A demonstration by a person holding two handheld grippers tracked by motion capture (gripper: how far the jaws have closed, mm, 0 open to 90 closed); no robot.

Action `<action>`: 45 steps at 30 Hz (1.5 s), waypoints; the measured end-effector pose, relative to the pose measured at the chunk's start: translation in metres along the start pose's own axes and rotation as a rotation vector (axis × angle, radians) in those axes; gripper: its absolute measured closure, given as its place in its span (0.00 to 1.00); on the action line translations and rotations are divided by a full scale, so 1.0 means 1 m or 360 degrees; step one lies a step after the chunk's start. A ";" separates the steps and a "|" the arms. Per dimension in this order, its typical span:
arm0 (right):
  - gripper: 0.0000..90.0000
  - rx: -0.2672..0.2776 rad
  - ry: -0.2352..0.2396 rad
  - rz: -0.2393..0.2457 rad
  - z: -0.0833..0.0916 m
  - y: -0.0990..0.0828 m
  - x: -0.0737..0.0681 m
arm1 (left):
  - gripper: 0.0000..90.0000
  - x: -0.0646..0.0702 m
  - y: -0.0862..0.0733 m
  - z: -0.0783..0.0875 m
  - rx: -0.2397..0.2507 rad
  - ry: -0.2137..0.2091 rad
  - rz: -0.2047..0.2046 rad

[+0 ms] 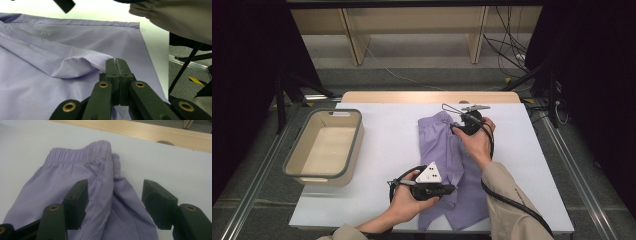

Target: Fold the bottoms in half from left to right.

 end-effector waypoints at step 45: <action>0.42 -0.0098 0.0207 0.0081 0.074 -0.080 -0.019 | 0.99 0.009 -0.013 -0.015 -0.0089 -0.0012 -0.0027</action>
Point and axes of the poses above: each handheld gripper's, and its own axes: z roughly backward along the jaws, y roughly out of its top, x roughly to its right, the point moved 5 cm from there along -z, roughly forward along the jaws, and after that the axes turned 6 degrees about -y, right-handed, at the moved point
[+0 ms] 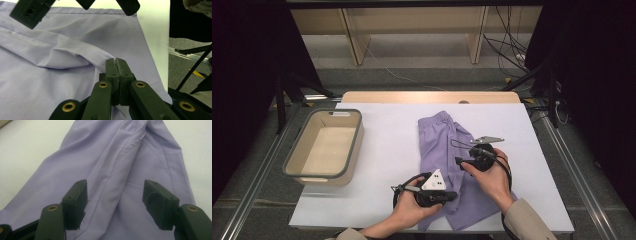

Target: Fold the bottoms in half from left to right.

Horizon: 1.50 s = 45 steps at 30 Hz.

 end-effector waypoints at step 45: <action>0.44 -0.0194 0.0131 -0.0059 0.011 -0.030 -0.013 | 0.30 0.005 -0.004 0.034 -0.0017 0.0026 0.0068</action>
Point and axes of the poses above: each handheld gripper's, and its own axes: z roughly backward along the jaws, y roughly out of its top, x roughly to its right, the point moved 5 cm from there along -z, roughly forward along the jaws, and after that the axes turned 6 degrees about -y, right-handed, at the moved point
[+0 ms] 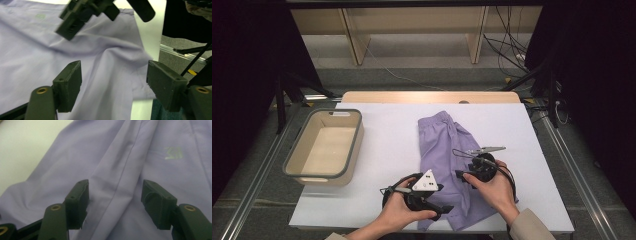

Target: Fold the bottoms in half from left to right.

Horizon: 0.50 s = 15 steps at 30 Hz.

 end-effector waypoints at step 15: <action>0.58 -0.0111 0.0031 0.0017 -0.003 -0.013 -0.001 | 0.26 -0.017 -0.037 0.038 0.0034 0.0146 0.0089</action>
Point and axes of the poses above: each handheld gripper's, and its own axes: z roughly backward along the jaws, y roughly out of its top, x roughly to its right, the point moved 5 cm from there along -z, roughly forward along the jaws, and after that the axes turned 6 degrees about -y, right-handed, at the moved point
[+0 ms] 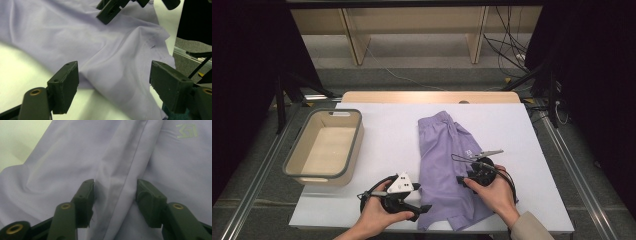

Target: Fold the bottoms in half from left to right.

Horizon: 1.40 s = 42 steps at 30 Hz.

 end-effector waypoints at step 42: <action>1.00 0.0017 -0.0030 -0.0084 0.026 0.008 0.020 | 0.27 -0.004 -0.002 0.001 0.0027 0.0026 0.0011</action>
Point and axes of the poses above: each handheld gripper's, and its own axes: z roughly backward along the jaws, y roughly out of its top, x roughly to its right, the point moved 5 cm from there along -z, roughly forward along the jaws, and after that the axes turned 6 degrees about -y, right-handed, at the moved point
